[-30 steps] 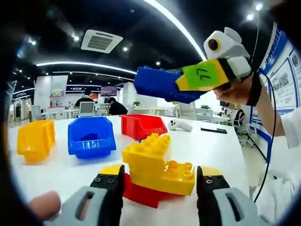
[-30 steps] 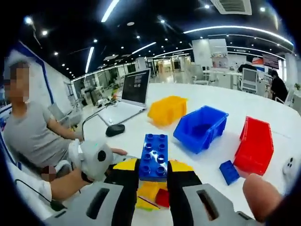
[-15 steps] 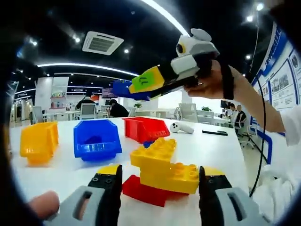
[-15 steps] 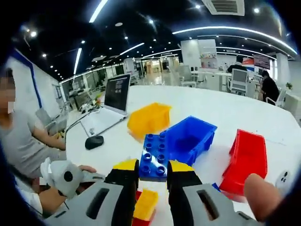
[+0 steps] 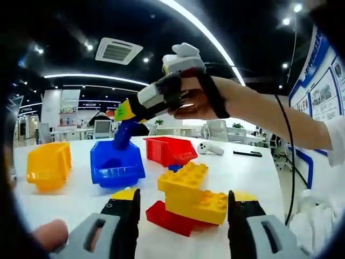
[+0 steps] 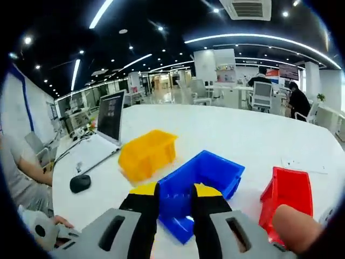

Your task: Take apart the toy blocks one by one and place each separated block into its matching bin, sorting the blocks by their type until all the connected pieces are disassembled and separated into the correct bins

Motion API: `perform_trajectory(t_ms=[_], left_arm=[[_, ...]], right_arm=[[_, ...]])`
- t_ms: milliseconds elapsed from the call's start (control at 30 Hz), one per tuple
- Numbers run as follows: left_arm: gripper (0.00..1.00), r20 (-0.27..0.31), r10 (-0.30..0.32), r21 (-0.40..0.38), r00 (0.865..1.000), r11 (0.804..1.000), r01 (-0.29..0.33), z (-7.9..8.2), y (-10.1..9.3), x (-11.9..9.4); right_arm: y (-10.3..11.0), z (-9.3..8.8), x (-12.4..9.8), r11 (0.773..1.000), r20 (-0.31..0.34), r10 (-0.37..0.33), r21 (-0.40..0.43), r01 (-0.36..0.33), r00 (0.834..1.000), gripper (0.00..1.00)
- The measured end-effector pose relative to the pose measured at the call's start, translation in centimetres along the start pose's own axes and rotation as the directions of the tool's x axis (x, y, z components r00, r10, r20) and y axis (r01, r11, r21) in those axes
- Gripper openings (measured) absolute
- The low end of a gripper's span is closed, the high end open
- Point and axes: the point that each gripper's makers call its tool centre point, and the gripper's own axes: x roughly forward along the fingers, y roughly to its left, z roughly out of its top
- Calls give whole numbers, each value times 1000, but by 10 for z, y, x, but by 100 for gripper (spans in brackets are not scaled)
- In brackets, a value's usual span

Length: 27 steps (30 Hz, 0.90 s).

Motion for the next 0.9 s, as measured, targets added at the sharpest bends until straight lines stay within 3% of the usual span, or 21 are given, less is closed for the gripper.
perform_trajectory(t_ms=[67,267,367,500,700,900], left_arm=[[66,4,-1,-1,1000,1000,1,1,0,-1],[65,6,-6,-7,1000,1000,6,2,1,-2],[66,3,-9,-15,1000,1000,9,1,7,1],[65,-1,-18,-26,1000,999,18,-1,12,7],[64,0,-13,-17,1000,1000,13,1,15,9],[63,-7,-23,-8,1000,1000,23,0,14,11]], right_arm=[[-12,0,9,999,0,-41,21,41,999,13],[-22,6,16,996,38,-81,-32,83,996,15],[-10,-10,3,990,-1,-25,-135,25,1000,22],[1,-23,-11,976,-49,56,-207,-65,997,39],[-6,-38,-48,969,-75,64,-234,-80,995,44],[-34,-78,-81,955,-223,12,-286,-77,975,45]])
